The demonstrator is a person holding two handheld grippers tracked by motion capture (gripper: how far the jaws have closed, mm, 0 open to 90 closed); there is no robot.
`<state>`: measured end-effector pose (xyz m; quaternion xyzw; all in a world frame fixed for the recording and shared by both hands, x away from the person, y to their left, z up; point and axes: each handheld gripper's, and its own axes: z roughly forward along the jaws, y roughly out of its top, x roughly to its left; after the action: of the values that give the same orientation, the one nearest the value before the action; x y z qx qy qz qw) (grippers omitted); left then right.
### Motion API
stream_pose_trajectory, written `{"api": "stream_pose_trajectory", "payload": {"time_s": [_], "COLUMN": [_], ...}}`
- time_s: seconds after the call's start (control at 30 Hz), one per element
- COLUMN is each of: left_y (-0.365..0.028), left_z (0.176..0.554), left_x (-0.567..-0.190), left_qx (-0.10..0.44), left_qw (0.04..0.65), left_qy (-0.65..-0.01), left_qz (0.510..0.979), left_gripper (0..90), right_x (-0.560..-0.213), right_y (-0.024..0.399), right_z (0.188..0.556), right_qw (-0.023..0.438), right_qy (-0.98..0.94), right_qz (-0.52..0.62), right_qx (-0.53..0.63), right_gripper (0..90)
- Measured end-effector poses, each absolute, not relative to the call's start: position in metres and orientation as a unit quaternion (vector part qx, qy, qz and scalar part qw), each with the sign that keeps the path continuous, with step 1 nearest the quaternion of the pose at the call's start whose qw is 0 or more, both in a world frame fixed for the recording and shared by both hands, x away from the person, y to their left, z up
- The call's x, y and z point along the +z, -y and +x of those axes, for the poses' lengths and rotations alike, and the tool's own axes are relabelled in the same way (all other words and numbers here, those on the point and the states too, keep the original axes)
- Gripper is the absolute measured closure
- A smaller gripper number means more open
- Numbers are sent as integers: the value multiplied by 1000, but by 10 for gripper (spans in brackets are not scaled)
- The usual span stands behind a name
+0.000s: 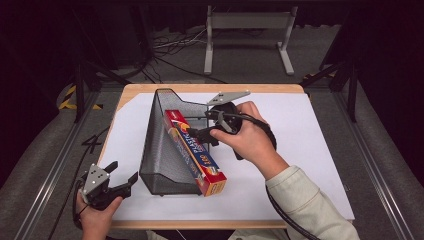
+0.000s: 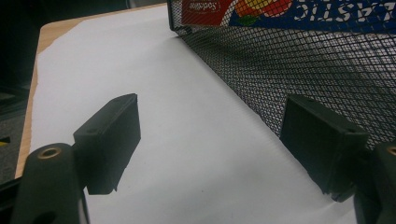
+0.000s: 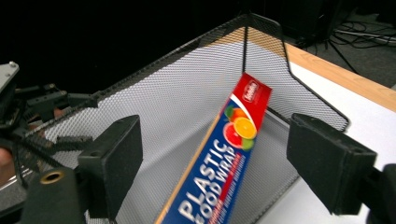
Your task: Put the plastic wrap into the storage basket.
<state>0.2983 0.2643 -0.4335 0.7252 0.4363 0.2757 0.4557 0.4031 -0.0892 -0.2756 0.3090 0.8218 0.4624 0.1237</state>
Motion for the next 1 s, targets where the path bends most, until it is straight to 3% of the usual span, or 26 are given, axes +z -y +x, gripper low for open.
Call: {"api": "stream_pose_trajectory", "payload": {"time_s": [1.0], "left_y": [-263], "left_z": [299], "left_x": [-434], "left_qx": [277], "left_qw": [450], "left_qy": [-442], "left_qz": [725], "left_gripper": [209], "right_x": [-298], "right_y": [257], "right_z": [376], "right_qw": [190], "right_qy": [-781], "right_qz": [356], "right_qx": [478], "right_gripper": [176]}}
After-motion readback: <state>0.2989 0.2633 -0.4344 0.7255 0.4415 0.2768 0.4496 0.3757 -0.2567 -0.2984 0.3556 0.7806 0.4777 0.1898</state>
